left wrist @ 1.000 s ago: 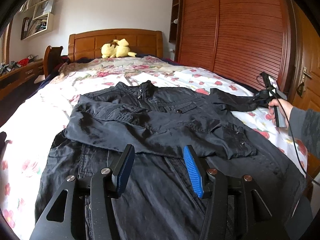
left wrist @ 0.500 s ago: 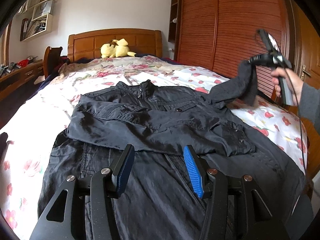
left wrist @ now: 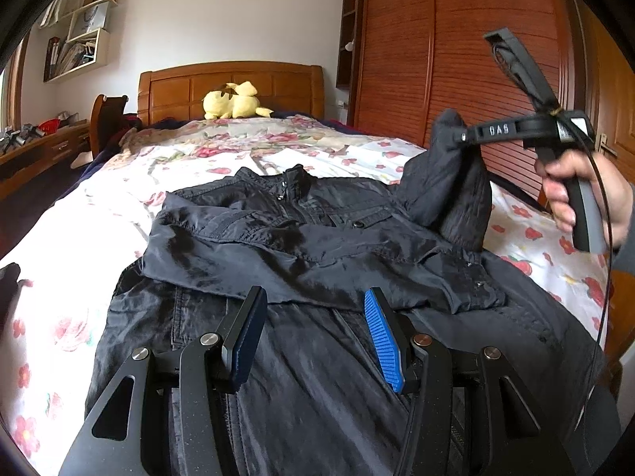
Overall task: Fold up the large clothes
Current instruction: 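Lift the sleeve with the right gripper and fold it across the jacket front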
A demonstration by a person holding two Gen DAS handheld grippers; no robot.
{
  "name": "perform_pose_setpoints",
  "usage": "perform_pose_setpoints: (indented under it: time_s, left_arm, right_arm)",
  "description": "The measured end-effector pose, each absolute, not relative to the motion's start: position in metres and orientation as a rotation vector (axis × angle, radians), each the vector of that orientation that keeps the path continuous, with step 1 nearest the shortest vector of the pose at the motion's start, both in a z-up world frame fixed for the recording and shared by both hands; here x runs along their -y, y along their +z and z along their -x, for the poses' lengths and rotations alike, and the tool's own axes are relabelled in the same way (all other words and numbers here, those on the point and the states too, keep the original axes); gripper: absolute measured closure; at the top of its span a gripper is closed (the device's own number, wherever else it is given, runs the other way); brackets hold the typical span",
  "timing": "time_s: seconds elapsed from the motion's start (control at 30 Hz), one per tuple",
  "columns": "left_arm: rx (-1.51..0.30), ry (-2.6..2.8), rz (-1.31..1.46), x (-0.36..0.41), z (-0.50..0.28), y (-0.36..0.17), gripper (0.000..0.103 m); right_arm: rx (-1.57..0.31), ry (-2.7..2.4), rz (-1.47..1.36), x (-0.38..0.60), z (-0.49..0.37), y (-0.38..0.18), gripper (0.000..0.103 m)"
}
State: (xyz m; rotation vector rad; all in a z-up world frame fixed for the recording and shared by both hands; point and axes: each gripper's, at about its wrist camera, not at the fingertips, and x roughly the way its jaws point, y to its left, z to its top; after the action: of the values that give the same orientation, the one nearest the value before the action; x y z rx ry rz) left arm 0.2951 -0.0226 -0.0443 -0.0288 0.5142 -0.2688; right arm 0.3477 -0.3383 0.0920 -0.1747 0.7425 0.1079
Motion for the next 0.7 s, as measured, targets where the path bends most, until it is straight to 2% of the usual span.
perform_pose_setpoints:
  time_s: [0.17,0.2,0.23,0.33,0.7]
  left_arm:
    - [-0.512,-0.266,0.036,0.02,-0.294,-0.045,0.05]
    - [-0.512,-0.266,0.036,0.021,-0.295,-0.045,0.05]
    - [-0.511,-0.265,0.035,0.021,-0.295,-0.045,0.05]
    - [-0.505,-0.263,0.034,0.021,-0.294,-0.044,0.05]
    - [-0.494,-0.258,0.032,0.019,-0.29,-0.042,0.05]
  right_arm:
    - [-0.755,0.082,0.22,0.327,-0.339,0.089,0.093]
    - [-0.764,0.081,0.222,0.326,-0.337,0.088,0.087]
    - [-0.77,0.08,0.224,0.325,-0.334,0.089,0.073]
    - [-0.76,0.054,0.237,0.324,-0.321,0.094,0.065]
    - [-0.858,0.117,0.262,0.313,-0.287,0.087,0.062]
